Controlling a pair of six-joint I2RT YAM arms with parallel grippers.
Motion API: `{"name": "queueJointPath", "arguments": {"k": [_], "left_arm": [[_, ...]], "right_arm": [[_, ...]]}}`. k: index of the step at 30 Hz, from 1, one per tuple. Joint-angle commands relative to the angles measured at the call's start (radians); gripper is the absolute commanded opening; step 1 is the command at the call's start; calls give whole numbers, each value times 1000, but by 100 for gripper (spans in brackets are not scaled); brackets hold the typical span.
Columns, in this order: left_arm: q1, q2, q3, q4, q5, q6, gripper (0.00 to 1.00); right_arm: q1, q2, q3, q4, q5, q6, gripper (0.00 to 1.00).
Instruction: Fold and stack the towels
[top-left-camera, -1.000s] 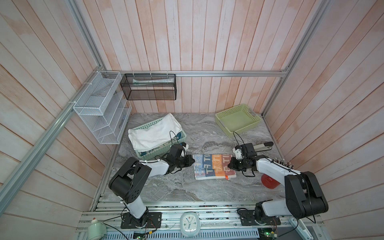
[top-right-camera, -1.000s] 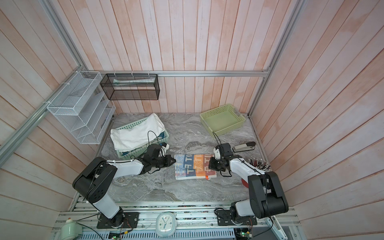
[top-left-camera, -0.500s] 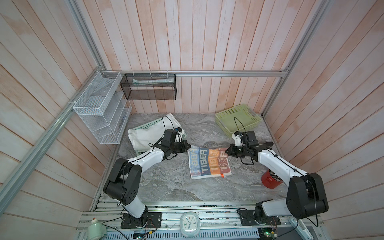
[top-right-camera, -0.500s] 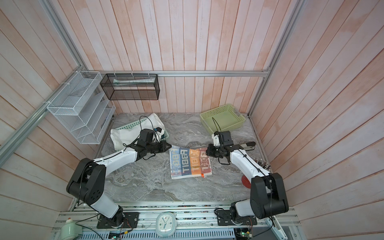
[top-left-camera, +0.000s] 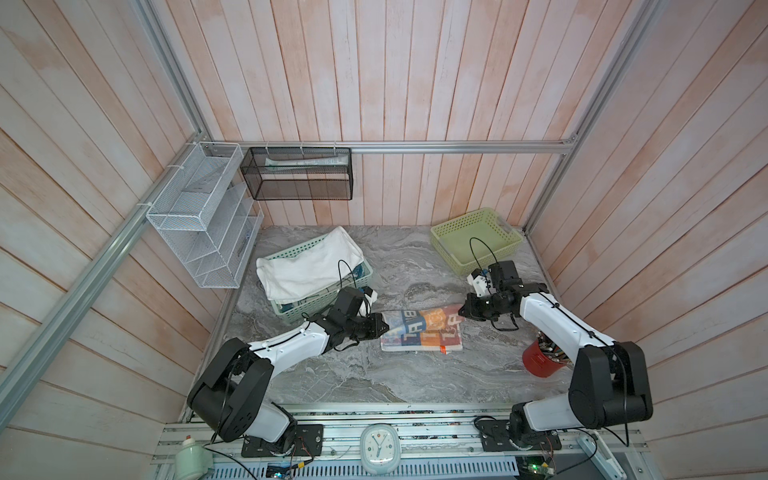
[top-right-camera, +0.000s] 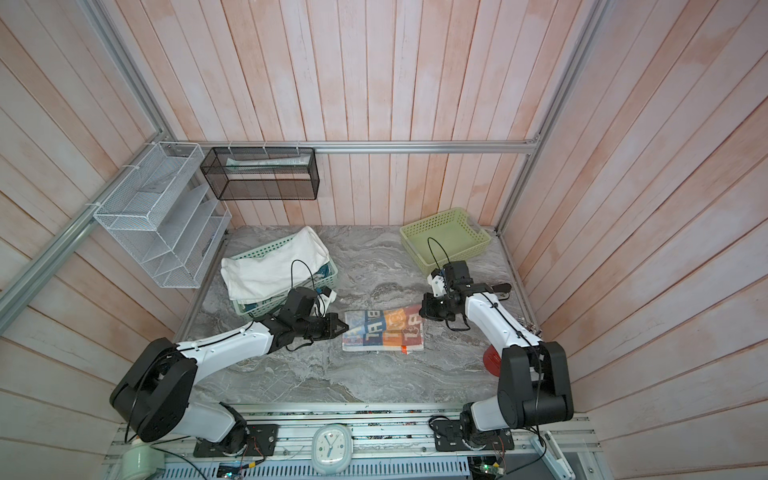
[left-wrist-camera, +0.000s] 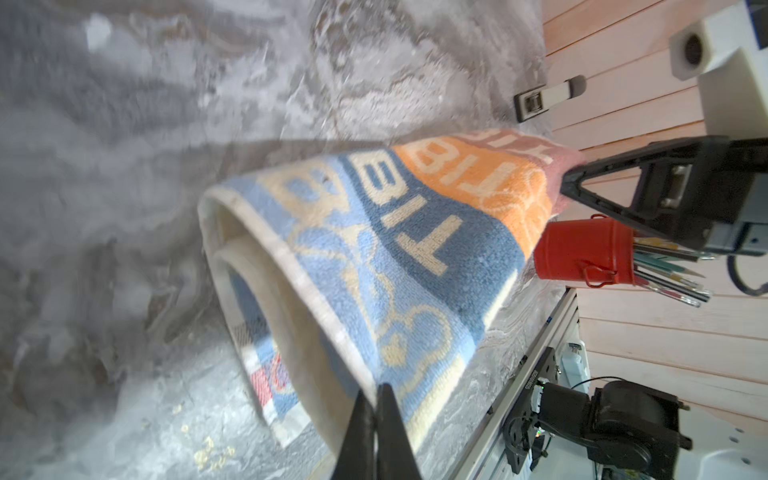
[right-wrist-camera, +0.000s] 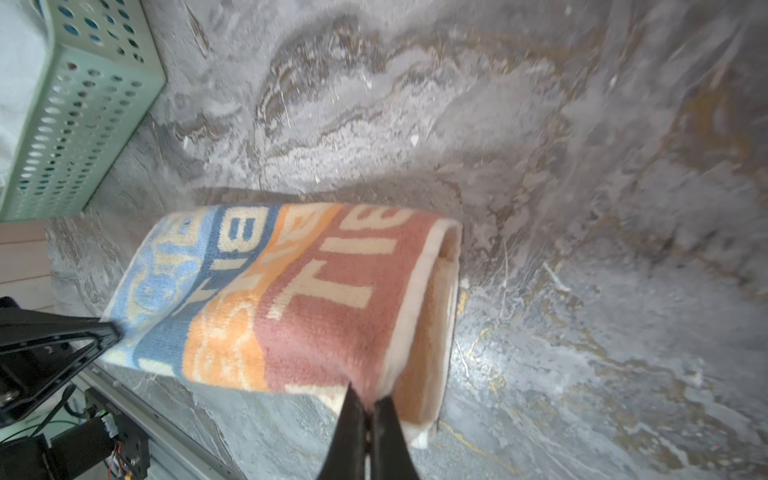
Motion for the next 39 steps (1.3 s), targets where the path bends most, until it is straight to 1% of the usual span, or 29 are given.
{"name": "queueJointPath", "arguments": {"k": [1, 3, 4, 5, 6, 7, 8, 9, 10, 12, 15, 17, 21, 24, 26, 27, 28, 31, 32, 34, 35, 39], "left_arm": [[-12, -12, -59, 72, -30, -67, 0], [-13, -16, -82, 74, -39, -75, 0], [-13, -21, -85, 65, -51, -75, 7], [-13, -24, -84, 52, -62, -72, 16], [-13, -30, -77, 33, -76, -68, 25], [-12, -37, -72, 10, -87, -62, 31], [-12, -45, -67, -5, -96, -57, 36], [-11, -54, -65, -21, -108, -55, 41], [-10, -63, -65, -28, -118, -52, 43], [-3, -74, -66, -33, -120, -53, 43], [1, -61, -58, -23, -103, -56, 43], [0, -38, -41, -16, -86, -59, 43], [-9, 6, -34, 37, -55, -76, 43], [-9, 47, -20, 54, -48, -79, 43], [-8, 79, -7, 62, -48, -81, 42], [-7, 94, 2, 62, -50, -80, 42], [-7, 113, 12, 63, -48, -79, 40], [-1, 153, 43, 60, -39, -82, 28], [1, 163, 52, 59, -33, -82, 22], [4, 173, 66, 48, -36, -85, 4], [8, 176, 72, 39, -41, -86, 0], [29, 162, 81, 13, -48, -78, 0]], "right_arm": [[-6, -13, -64, -26, -36, -3, 0], [-7, -29, -106, -17, -59, 12, 0], [-6, -42, -124, -17, -65, 19, 0], [-5, -53, -138, -22, -67, 25, 2], [-5, -71, -149, -44, -64, 28, 16], [-5, -87, -150, -77, -52, 28, 33], [-5, -105, -148, -103, -33, 29, 40], [-6, -129, -145, -128, -6, 29, 44], [-7, -150, -141, -143, 22, 30, 45], [-8, -180, -140, -138, 55, 47, 47], [-10, -168, -143, -86, 40, 63, 47], [-8, -127, -136, -47, 7, 60, 47], [0, -40, -127, 23, 2, 63, 47], [12, -4, -122, 74, -10, 56, 46], [18, 12, -114, 80, -20, 58, 39], [22, 14, -110, 77, -20, 57, 35], [28, 16, -109, 71, -16, 57, 28], [36, 8, -114, 36, 9, 60, 10], [38, 1, -114, 18, 18, 60, 7], [44, -25, -113, -26, 44, 70, 2], [46, -40, -112, -45, 57, 76, 1], [59, -97, -115, -109, 83, 111, 1]]}}
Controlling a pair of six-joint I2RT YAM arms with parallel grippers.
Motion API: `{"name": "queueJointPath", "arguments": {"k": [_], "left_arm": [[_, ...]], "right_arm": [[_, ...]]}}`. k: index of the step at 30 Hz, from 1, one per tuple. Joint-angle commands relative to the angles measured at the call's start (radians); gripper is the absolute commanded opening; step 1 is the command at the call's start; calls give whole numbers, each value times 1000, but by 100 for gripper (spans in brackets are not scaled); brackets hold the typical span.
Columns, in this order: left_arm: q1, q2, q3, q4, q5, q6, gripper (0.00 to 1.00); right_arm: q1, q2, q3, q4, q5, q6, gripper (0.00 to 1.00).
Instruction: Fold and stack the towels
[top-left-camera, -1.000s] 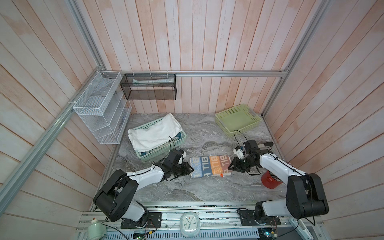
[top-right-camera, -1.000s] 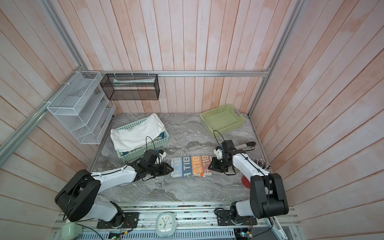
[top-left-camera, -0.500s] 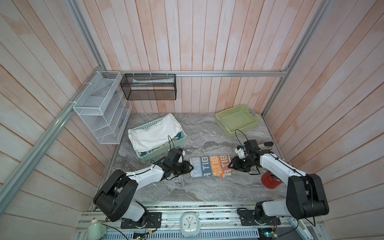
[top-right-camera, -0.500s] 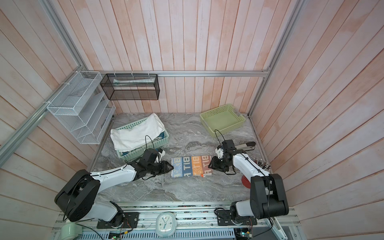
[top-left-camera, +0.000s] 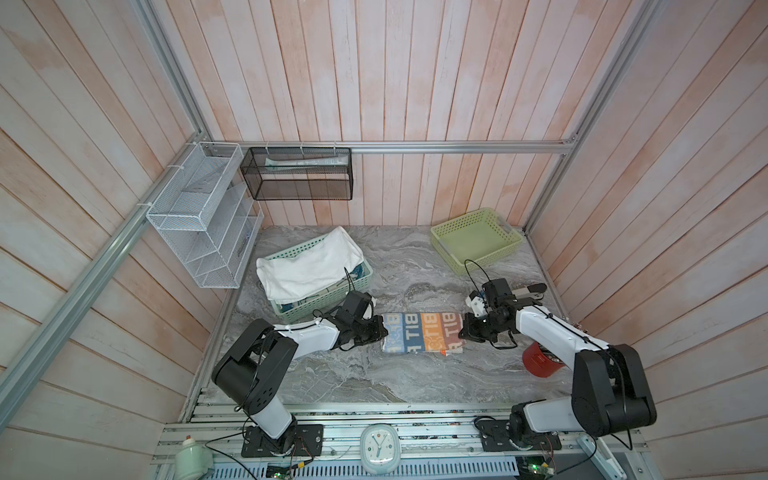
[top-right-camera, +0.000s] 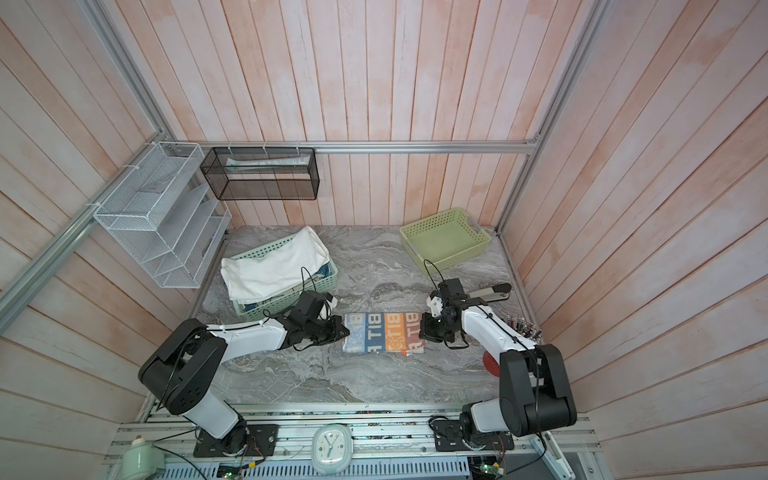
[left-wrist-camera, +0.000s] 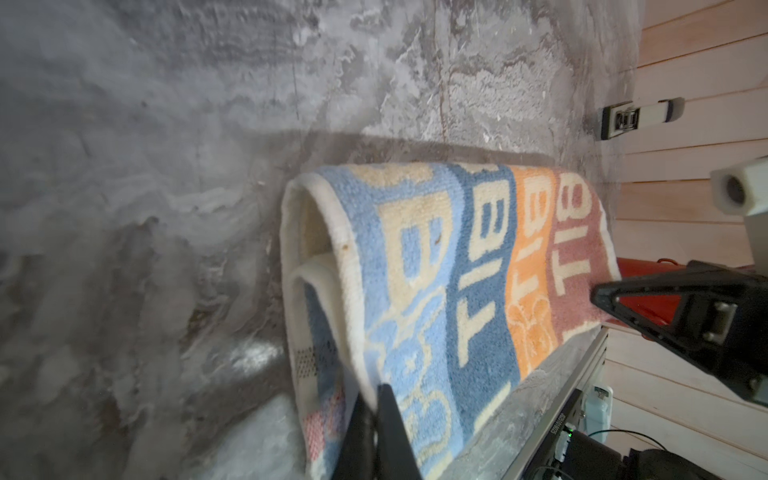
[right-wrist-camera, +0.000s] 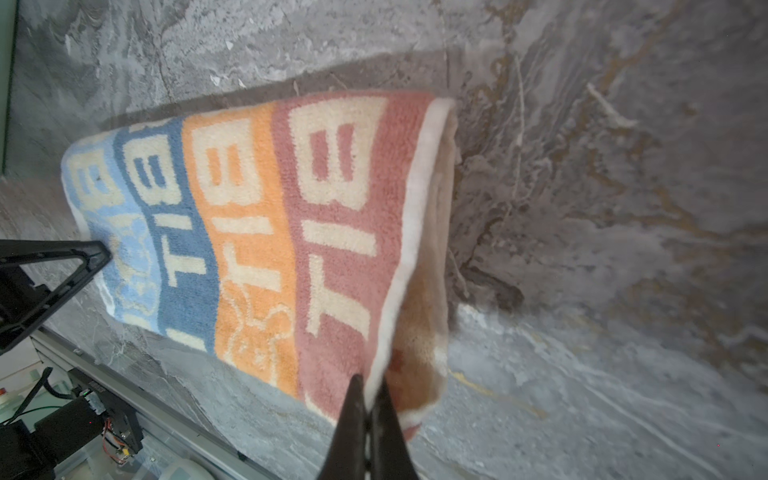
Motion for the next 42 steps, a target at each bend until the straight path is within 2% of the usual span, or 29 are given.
{"name": "queueJointPath", "arguments": {"k": [1, 2, 5, 7, 9, 12, 14, 17, 23, 27, 29, 34, 35, 42], "left_arm": [[24, -11, 23, -18, -6, 11, 0], [32, -15, 23, -20, -5, 12, 0], [49, -9, 26, -29, 4, 24, 0], [57, 3, 40, -62, 4, 34, 26], [58, 0, 45, -77, 7, 41, 41], [58, -11, 41, -67, 22, 42, 52], [58, -3, 47, -64, 32, 44, 56], [57, 27, 54, -47, 45, 39, 56], [51, 126, 92, 10, 87, 17, 56], [31, 196, 159, -3, 102, 22, 53], [23, 222, 193, -12, 107, 25, 42], [23, 251, 284, -58, 116, 39, 3], [22, 252, 306, -72, 111, 46, 0], [61, 266, 506, -209, 111, 93, 0]], "right_arm": [[20, -49, 10, -84, 43, 36, 3], [25, -53, -1, -82, 44, 42, 7], [34, -38, -47, -61, 40, 54, 30], [48, -17, -53, -68, 50, 53, 39], [66, -12, -34, -84, 82, 56, 42], [75, -23, 2, -91, 120, 59, 43], [78, -24, 22, -90, 141, 59, 43], [94, -17, 59, -94, 173, 53, 43], [123, -23, 90, -40, 175, 66, 43], [130, -16, 79, -13, 167, 64, 43], [129, -20, 72, -2, 172, 60, 42], [129, -40, 43, 29, 184, 52, 42], [129, -42, 39, 36, 185, 50, 42], [124, -50, 11, 73, 186, 43, 40]]}}
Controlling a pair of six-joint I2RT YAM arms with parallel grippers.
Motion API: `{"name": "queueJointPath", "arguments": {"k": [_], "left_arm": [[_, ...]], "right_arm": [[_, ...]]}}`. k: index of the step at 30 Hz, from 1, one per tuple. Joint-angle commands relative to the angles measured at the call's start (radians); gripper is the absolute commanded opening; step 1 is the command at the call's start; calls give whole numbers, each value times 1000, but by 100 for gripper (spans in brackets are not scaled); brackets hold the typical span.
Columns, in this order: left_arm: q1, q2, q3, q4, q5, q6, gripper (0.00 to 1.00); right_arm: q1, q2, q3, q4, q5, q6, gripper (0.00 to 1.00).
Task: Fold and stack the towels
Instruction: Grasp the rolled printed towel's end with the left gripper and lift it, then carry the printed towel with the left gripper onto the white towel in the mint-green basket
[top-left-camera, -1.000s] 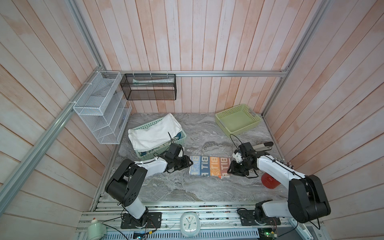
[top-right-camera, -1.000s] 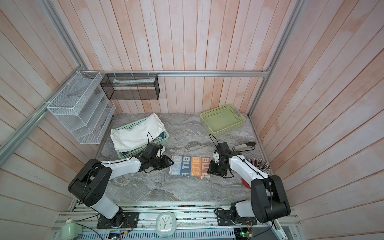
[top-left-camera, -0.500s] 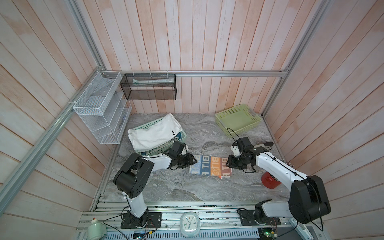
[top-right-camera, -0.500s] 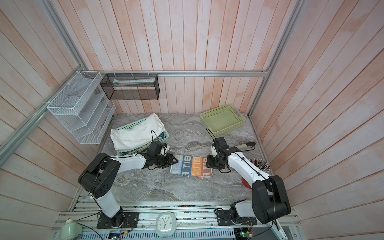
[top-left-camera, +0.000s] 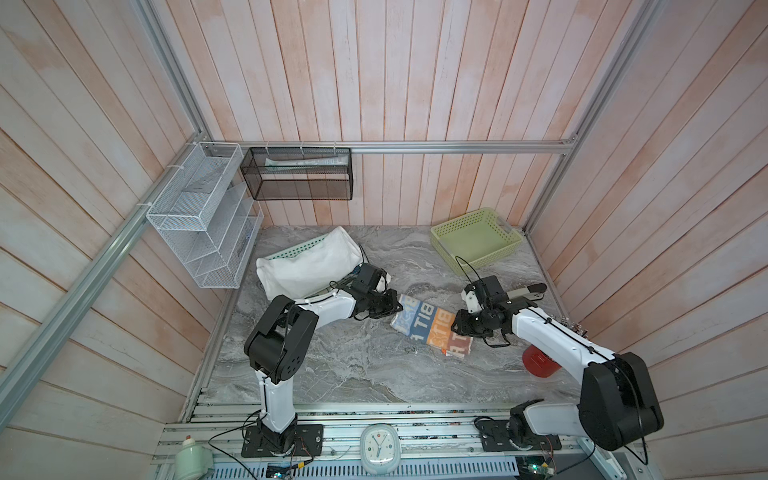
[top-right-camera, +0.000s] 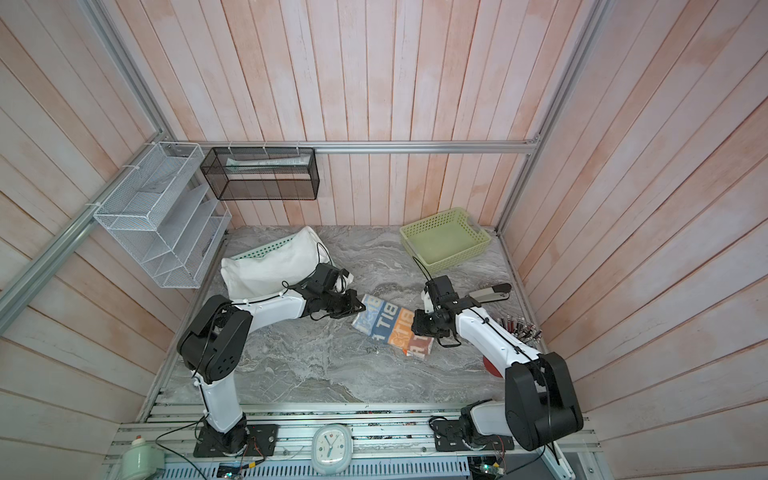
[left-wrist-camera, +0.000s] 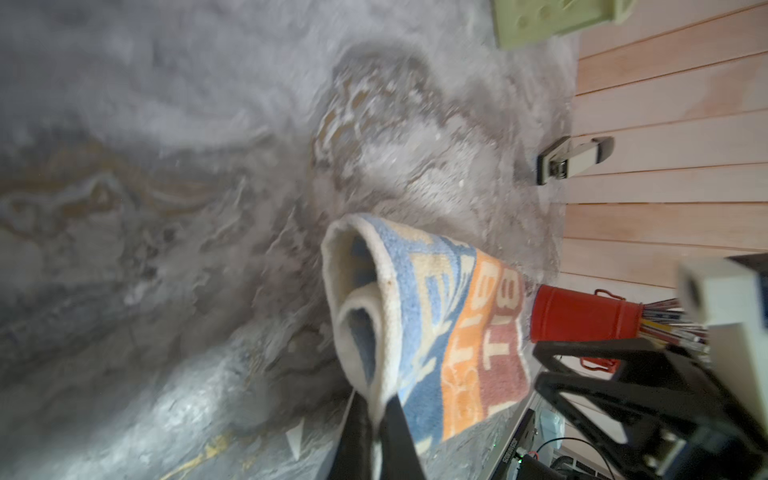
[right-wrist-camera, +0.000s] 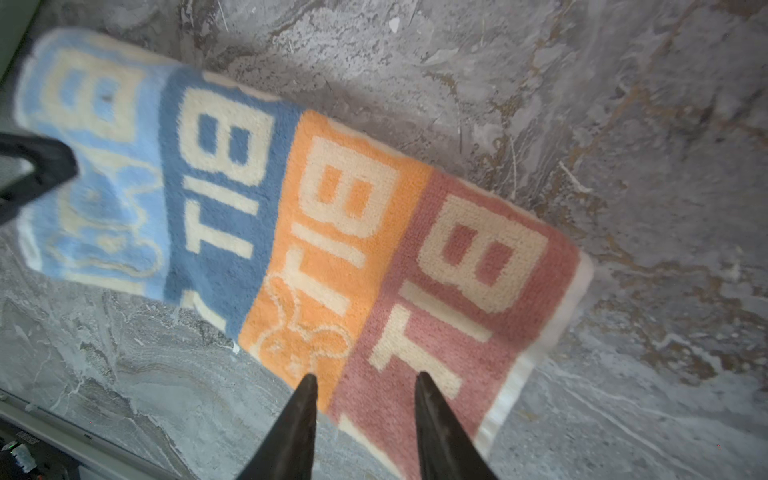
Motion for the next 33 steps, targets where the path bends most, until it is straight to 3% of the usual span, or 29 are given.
{"name": "queueJointPath", "arguments": {"k": [1, 13, 24, 33], "left_arm": [[38, 21, 105, -87, 4, 49, 0], [234, 56, 565, -424, -58, 146, 0], [464, -10, 688, -460, -25, 157, 0], [554, -12, 812, -500, 39, 164, 0]], "right_arm": [[-4, -15, -21, 30, 14, -12, 41], [-17, 70, 4, 76, -38, -34, 40], [-17, 126, 66, 77, -44, -52, 38], [-16, 134, 86, 73, -41, -44, 38]]}}
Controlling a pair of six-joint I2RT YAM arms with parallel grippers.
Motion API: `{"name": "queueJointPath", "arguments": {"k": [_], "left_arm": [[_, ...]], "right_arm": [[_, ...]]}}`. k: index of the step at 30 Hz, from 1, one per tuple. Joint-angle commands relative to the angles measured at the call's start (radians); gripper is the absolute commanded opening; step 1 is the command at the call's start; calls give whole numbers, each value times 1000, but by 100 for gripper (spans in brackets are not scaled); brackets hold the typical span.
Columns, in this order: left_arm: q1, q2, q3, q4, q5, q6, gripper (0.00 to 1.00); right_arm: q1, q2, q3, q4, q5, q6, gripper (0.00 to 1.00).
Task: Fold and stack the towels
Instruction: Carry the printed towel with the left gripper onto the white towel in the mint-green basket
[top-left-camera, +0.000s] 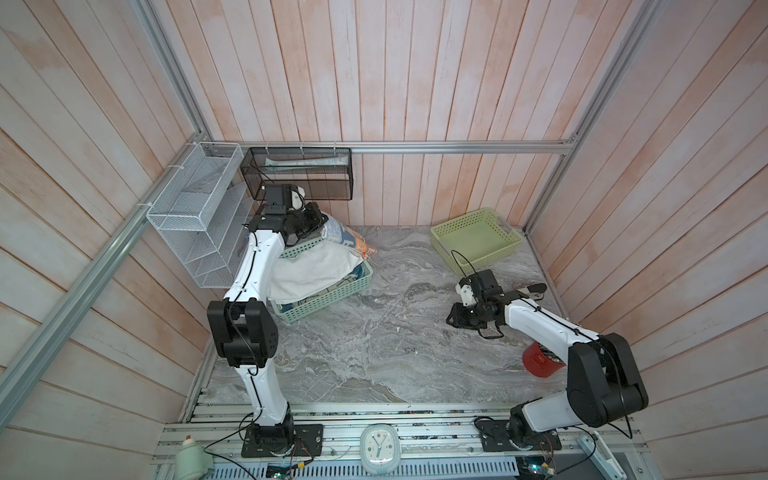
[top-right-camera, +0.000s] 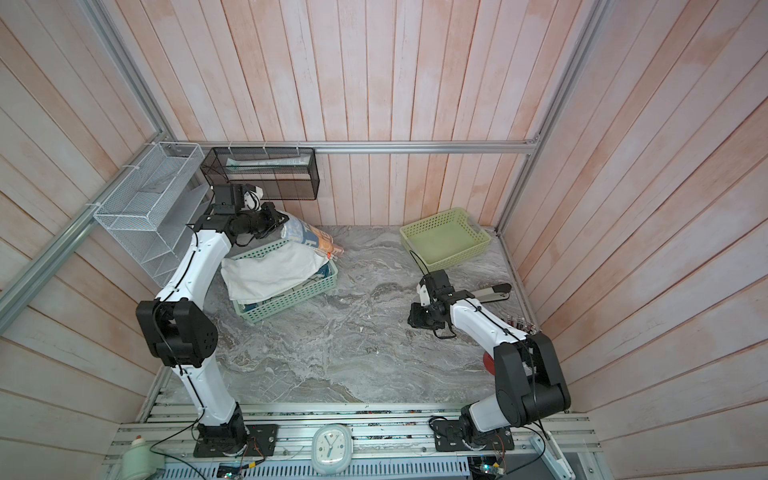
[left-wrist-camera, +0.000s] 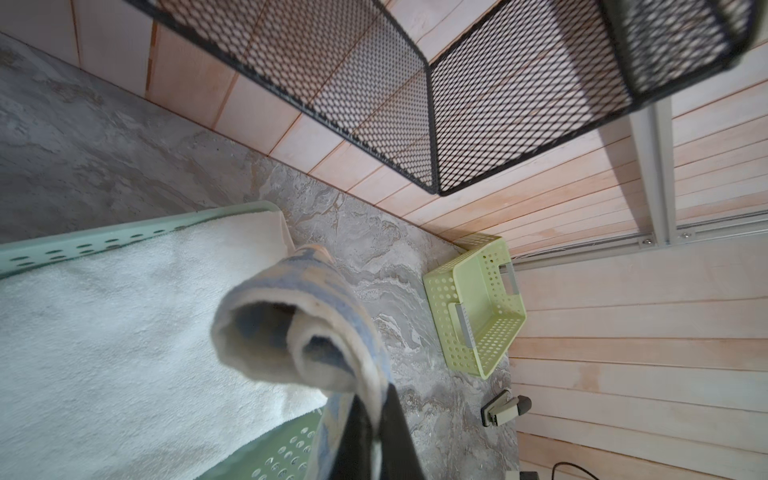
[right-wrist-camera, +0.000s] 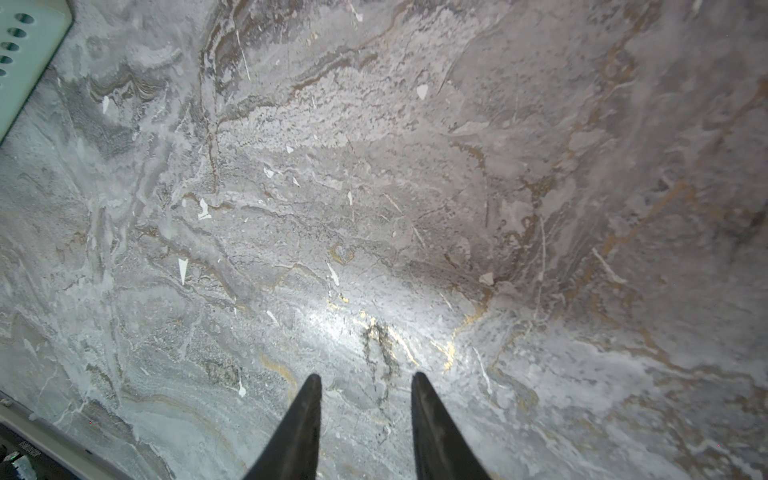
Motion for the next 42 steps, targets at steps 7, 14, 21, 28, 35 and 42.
{"name": "queueJointPath", "arguments": {"k": [7, 14, 21, 28, 35, 42], "left_arm": [[93, -90, 62, -45, 60, 34, 0], [227, -214, -221, 27, 104, 40, 0], [287, -228, -332, -35, -36, 161, 49], [285, -314, -408, 21, -92, 174, 55], [210, -366, -480, 56, -68, 300, 54], [102, -475, -614, 136, -130, 416, 99]], "right_arm": [[0, 12, 38, -11, -1, 2, 37], [3, 10, 43, -17, 2, 3, 37], [5, 20, 74, -36, 18, -12, 37], [5, 37, 128, -54, 48, -27, 37], [5, 48, 226, -39, 141, -90, 43], [4, -78, 271, 70, 330, -161, 52]]}}
